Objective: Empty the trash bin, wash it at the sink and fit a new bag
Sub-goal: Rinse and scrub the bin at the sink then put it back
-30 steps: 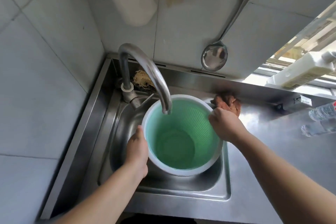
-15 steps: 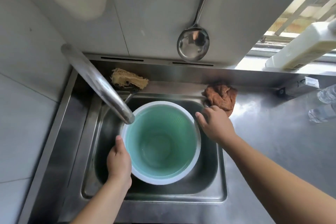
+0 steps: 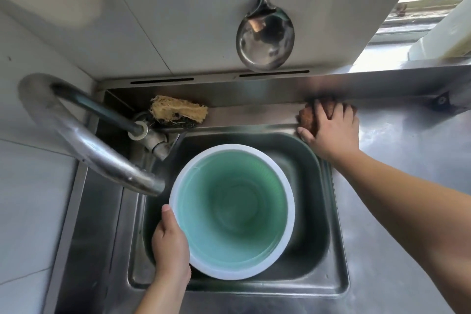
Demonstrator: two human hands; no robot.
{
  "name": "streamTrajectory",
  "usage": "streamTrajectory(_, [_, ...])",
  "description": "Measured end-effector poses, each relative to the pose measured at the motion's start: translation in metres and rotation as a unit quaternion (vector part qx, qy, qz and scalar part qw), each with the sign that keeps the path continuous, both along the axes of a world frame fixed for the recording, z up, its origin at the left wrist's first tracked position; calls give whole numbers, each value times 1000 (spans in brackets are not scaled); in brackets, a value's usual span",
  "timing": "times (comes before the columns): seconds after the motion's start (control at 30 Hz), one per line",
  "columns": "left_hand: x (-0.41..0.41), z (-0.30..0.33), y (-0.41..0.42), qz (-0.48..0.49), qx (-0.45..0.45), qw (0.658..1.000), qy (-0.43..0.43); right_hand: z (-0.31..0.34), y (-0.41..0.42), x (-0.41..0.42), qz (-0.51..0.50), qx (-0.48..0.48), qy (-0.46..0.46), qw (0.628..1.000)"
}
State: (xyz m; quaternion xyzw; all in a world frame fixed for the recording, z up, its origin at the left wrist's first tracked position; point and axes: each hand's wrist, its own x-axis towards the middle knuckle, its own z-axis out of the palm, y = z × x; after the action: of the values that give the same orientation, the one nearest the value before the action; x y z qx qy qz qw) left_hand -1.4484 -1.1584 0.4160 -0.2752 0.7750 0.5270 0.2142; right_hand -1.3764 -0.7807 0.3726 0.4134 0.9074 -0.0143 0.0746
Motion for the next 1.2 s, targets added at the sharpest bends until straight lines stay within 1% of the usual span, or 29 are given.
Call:
streamTrajectory(0.17, [-1,-4,0,2,-4,1000,4,-19,3,2,16,43,75,996])
streamTrajectory(0.27, [-1,-4,-1,1,1,1000,0,-16,8,2,30,26,144,989])
streamTrajectory(0.33, [0,-2,-1,-2,5,1000,-7,-3,10,2,27,-19,182,983])
streamTrajectory(0.4, [0,2,-1,-6,10,1000,-13,21,5,-1,-9,-104,218,970])
streamTrajectory(0.47, [0,6,-1,-14,12,1000,-15,53,-12,-1,-75,-183,291,936])
streamTrajectory(0.53, [-1,8,-1,-22,11,1000,-14,93,-47,1,-118,-219,379,891])
streamTrajectory(0.57, [-1,10,-1,-24,10,1000,-14,111,-70,3,-122,-241,421,866])
streamTrajectory(0.6, [-1,11,-1,-25,10,1000,-13,125,-94,4,-118,-283,461,832])
streamTrajectory(0.63, [-2,11,-1,-27,11,999,-12,132,-120,4,-118,-347,494,789])
streamTrajectory(0.67, [-2,11,-2,-30,14,999,-13,133,-145,3,-134,-427,512,733])
streamTrajectory(0.73, [-2,11,-2,-35,24,999,-20,126,-197,-3,-221,-575,489,618])
streamTrajectory(0.77, [-2,11,-3,-38,27,999,-23,118,-220,-7,-282,-619,464,568])
streamTrajectory(0.8, [-2,11,-4,-41,28,998,-25,109,-238,-12,-353,-639,442,521])
streamTrajectory(0.87, [-3,11,-5,-49,27,998,-17,91,-256,-27,-489,-626,422,437])
streamTrajectory(0.9, [-3,12,-5,-56,24,998,-10,81,-259,-37,-536,-607,421,407])
streamTrajectory(0.97, [-2,11,-5,-67,20,998,6,65,-258,-60,-587,-564,437,383])
streamTrajectory(1.03, [-2,12,-6,-70,19,997,14,56,-253,-85,-613,-540,455,354])
streamTrajectory(1.1, [-4,11,-8,-81,18,996,13,54,-247,-111,-625,-541,461,323])
streamTrajectory(1.17, [-5,9,-8,-96,18,995,11,57,-244,-132,-631,-557,459,284])
streamTrajectory(1.2, [-6,8,-7,-101,19,995,9,58,-244,-140,-633,-560,457,278])
